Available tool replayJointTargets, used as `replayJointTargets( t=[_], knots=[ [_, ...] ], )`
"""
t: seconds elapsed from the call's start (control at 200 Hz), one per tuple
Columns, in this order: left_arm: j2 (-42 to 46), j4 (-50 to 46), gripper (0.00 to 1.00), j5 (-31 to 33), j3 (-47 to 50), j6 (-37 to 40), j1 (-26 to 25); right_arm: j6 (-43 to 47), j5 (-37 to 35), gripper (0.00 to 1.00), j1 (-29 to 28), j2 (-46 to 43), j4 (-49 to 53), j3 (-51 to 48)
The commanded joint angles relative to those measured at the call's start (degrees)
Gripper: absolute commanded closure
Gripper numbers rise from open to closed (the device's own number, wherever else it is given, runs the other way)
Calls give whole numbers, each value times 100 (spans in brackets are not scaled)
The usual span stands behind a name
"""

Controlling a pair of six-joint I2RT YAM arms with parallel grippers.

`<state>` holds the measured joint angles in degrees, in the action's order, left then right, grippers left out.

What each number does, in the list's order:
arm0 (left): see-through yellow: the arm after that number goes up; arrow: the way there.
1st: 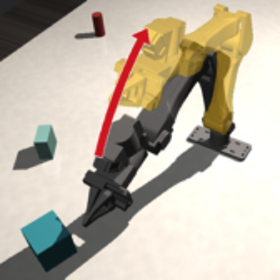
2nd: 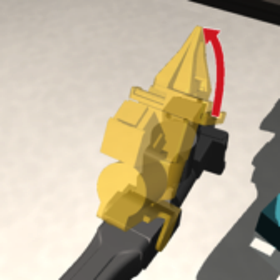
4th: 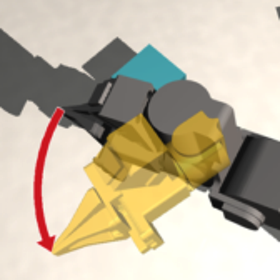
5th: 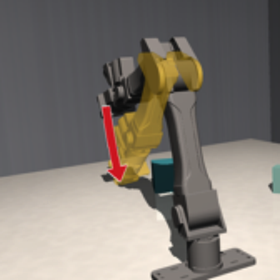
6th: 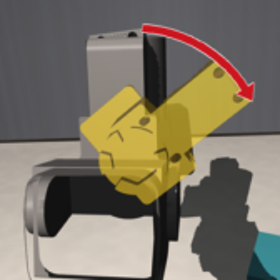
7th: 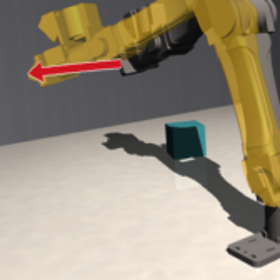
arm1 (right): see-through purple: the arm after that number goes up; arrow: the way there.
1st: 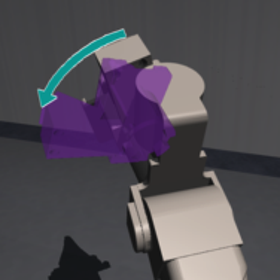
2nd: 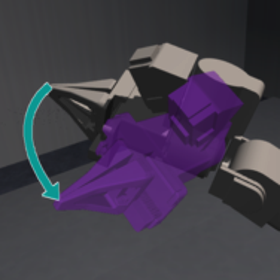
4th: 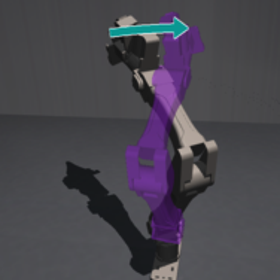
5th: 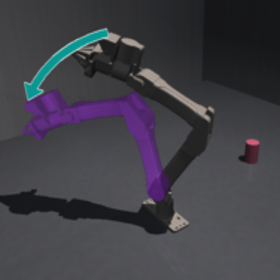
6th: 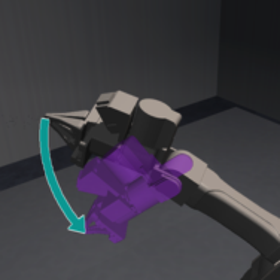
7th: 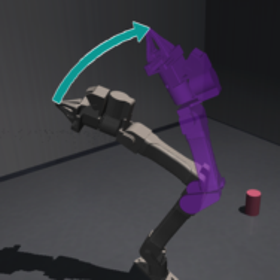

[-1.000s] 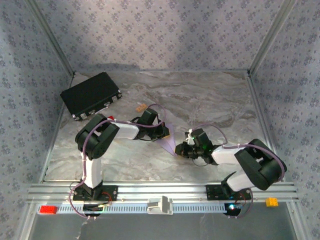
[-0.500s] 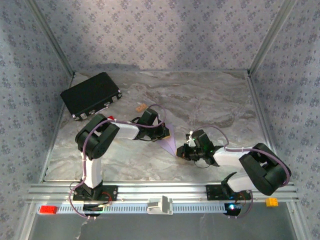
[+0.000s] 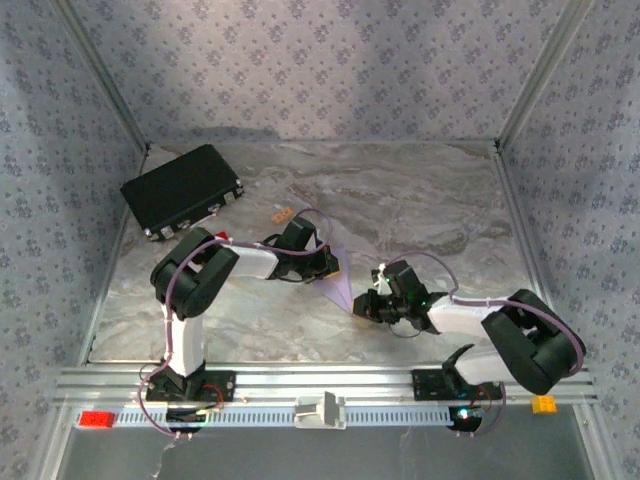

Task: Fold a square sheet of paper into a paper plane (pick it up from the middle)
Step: Fourth fold the wing at the center of the table.

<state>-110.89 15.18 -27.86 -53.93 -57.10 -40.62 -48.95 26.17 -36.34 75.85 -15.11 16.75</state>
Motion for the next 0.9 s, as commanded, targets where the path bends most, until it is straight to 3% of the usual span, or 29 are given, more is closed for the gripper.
replayJointTargets(
  t=[0.0,0.225,0.45,0.585,0.725,0.894],
  knots=[
    [32,-297,98,376,137,6,81,91,23,98,-58,-45,887,-189],
    [32,-280,98,353,137,12,73,87,114,99,-65,99,814,-146],
    [61,-271,98,334,137,67,56,244,-127,83,109,-721,1573,287],
    [84,-279,98,325,138,93,50,328,-40,79,344,-1117,1640,543],
    [112,-296,98,336,156,111,47,404,281,89,409,-958,1345,921],
    [79,-290,98,316,137,103,50,421,590,99,318,34,848,1432]
  ],
)
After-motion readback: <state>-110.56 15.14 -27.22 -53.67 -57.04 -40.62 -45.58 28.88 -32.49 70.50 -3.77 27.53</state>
